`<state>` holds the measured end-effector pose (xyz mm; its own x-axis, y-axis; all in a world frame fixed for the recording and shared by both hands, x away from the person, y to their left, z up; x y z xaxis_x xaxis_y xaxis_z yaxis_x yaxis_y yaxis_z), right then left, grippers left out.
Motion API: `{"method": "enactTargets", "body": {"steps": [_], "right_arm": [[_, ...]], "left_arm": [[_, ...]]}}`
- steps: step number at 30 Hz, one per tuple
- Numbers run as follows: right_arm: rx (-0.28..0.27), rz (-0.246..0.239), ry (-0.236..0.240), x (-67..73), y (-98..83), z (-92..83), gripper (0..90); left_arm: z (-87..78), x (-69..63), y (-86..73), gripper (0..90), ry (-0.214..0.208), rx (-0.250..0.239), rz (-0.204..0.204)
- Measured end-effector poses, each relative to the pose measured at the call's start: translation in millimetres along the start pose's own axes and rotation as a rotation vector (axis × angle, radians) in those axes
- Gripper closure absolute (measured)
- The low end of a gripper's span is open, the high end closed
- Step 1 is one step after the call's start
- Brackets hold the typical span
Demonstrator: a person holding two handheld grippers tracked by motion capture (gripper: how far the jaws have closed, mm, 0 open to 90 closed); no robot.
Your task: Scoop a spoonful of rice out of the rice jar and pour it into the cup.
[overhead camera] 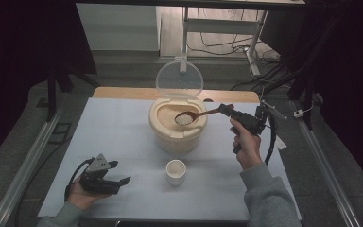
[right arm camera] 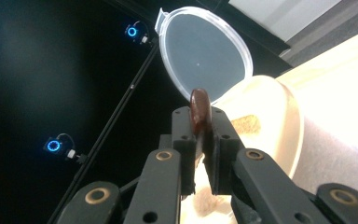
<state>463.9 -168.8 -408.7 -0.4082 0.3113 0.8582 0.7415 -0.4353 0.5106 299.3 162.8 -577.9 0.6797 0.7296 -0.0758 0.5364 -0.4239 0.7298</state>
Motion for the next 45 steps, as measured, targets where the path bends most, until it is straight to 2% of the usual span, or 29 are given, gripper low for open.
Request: {"method": "enactTargets", "body": {"steps": [7, 18, 33, 45], "right_arm": [[0.025, -0.008, 0.013, 4.5, -8.8, -9.9, 82.7], [0.069, -0.01, 0.008, -0.5, -25.6, -21.6, 82.8], [0.144, 0.0, 0.011, -6.0, -58.3, -22.5, 82.7], [0.193, -0.017, -0.015, -20.2, -81.0, -20.1, 82.8]], "left_arm": [[0.3, -0.2, -0.2, 20.9, 0.002, 0.002, 0.002], [0.8, -0.3, -0.4, 20.9, 0.004, 0.006, 0.001], [1.4, -0.5, -1.2, 20.9, 0.003, 0.011, 0.004], [2.1, -0.4, -1.8, 20.9, 0.003, 0.015, 0.004]]}}
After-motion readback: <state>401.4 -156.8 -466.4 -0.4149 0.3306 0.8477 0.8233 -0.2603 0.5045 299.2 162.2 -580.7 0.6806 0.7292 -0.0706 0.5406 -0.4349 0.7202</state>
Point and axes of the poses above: each handheld gripper's, and its own axes: z roughly forward along the jaws, y roughly out of its top, x roughly to its left, the point moved 10 cm from there along z, roughly forward along the jaws, and after that the axes turned 2 degrees about x, right-handed, at the moved point
